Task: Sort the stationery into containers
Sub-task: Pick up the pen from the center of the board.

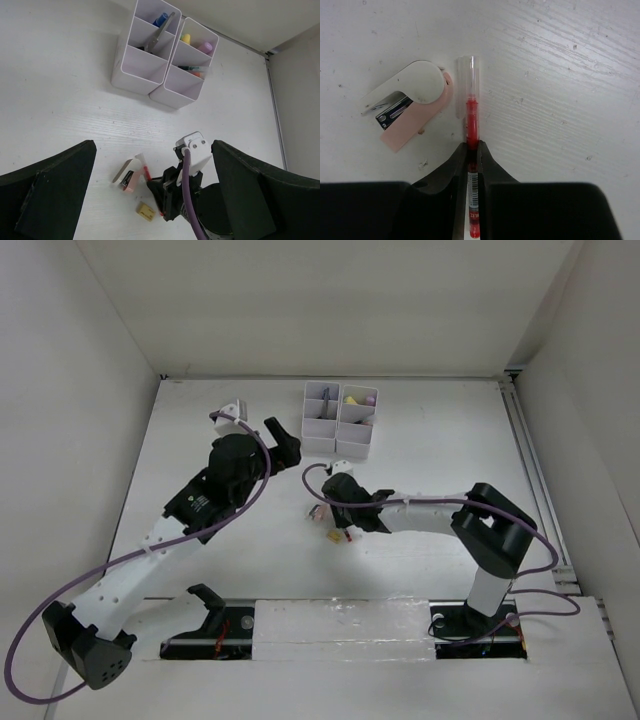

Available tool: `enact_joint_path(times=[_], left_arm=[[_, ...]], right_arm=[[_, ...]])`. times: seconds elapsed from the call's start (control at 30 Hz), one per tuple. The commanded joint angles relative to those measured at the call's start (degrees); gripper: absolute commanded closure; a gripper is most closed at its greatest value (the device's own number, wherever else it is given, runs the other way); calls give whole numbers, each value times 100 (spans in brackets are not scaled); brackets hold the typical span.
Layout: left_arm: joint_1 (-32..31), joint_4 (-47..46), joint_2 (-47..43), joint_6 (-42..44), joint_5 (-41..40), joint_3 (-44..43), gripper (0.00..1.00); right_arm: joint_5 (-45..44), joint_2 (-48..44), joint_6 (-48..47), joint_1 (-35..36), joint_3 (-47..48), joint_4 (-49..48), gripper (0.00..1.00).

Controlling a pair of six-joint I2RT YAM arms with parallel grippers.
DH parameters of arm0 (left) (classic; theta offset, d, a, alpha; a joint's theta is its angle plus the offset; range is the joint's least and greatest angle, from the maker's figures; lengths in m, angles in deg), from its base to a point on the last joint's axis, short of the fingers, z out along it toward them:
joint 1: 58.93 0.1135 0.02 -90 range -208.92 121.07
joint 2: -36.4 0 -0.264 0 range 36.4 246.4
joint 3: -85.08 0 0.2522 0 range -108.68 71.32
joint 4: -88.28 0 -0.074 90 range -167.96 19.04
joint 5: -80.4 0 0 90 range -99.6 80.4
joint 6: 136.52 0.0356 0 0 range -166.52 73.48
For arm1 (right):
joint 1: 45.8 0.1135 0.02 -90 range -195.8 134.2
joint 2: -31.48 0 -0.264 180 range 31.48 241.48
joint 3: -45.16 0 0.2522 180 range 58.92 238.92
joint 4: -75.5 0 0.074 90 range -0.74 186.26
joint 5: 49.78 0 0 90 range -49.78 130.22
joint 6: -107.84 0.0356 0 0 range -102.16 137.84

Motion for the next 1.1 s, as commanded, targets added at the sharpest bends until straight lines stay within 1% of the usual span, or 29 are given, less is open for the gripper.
enact_joint_path(times=[0.0,0.07,0.17,0.27,0.3,0.33,0.37,0.4,0.43,0.47,0.57,0.6,0.63,0.67,0.77,0.83,0.93,0.97,1.03,1.07], left_arm=[[29,-283,56,-76,119,126,0],[29,-362,171,-76,260,188,0],[29,-634,390,-76,681,249,0],[29,-968,470,-76,1279,372,0],[29,-1222,522,-76,1446,469,0],[29,-1363,523,-76,1621,522,0],[29,-1504,610,-76,1980,522,0],[29,-1714,672,-76,2149,592,0],[29,-1829,733,-136,2307,593,0],[29,-1987,803,-198,2726,671,0],[29,-2787,1093,-400,3432,821,0],[29,-2945,1259,-488,3712,882,0],[29,-3312,1339,-550,3837,943,0],[29,-3446,1427,-550,3934,944,2],[-190,-3868,1717,-691,4066,892,3],[-260,-4062,1910,-743,4268,891,10],[-313,-4194,2034,-796,4269,786,19],[-366,-4195,2035,-796,4269,786,24],[-366,-4256,2087,-796,4269,786,24],[-366,-4256,2087,-796,4269,786,27]], right_arm=[[-251,145,192,54,-164,349,93],[-375,23,332,1,-164,428,100],[-428,-232,534,-271,-330,482,100],[-551,-811,693,-517,-507,482,100],[-551,-987,693,-579,-629,482,100],[-603,-1354,693,-579,-691,482,100],[-604,-1558,623,-658,-753,360,100],[-517,-1760,571,-719,-823,289,100],[-420,-2180,500,-720,-989,193,100],[-298,-2402,343,-781,-1095,-78,100],[317,-3289,202,-843,-1561,-554,100],[693,-3492,201,-843,-1675,-869,100],[871,-3668,201,-904,-1754,-994,100],[1029,-3930,140,-904,-1807,-1073,100],[1399,-4239,69,-904,-1747,-1074,100],[1592,-4293,69,-904,-1694,-1074,100],[1646,-4496,69,-904,-1694,-1074,100],[1707,-4583,69,-904,-1694,-1074,100],[1708,-4663,69,-904,-1694,-1074,100],[1760,-4723,69,-904,-1694,-1074,100]])
